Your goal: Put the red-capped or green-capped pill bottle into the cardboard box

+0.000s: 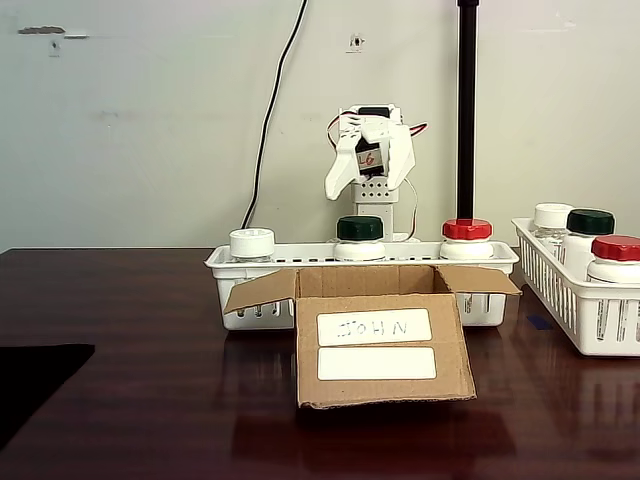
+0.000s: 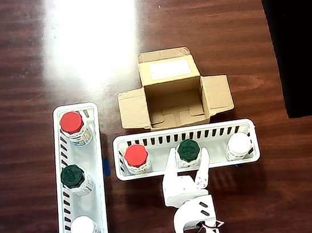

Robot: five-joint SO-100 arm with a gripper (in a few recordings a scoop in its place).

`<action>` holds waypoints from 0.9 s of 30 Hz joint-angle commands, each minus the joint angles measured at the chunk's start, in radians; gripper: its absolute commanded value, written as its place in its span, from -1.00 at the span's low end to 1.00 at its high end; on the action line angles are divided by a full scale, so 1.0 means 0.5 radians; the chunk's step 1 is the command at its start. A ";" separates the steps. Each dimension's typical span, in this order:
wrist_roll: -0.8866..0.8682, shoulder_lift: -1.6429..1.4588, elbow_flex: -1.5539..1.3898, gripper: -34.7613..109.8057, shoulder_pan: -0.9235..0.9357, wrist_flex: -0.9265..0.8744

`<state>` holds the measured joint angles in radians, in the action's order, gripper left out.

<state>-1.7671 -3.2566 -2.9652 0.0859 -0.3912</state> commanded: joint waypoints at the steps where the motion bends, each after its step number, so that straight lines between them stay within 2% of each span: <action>1: 0.009 0.052 0.012 0.32 -0.009 0.132; 6: 0.064 0.494 0.166 0.32 -0.021 0.383; 13: 0.018 1.212 0.307 0.32 0.028 0.966; 23: -0.080 1.644 0.313 0.32 0.052 1.371; 27: -0.092 1.712 0.310 0.32 0.025 1.424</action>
<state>-1.7932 -2.4022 -2.8639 0.0966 0.2546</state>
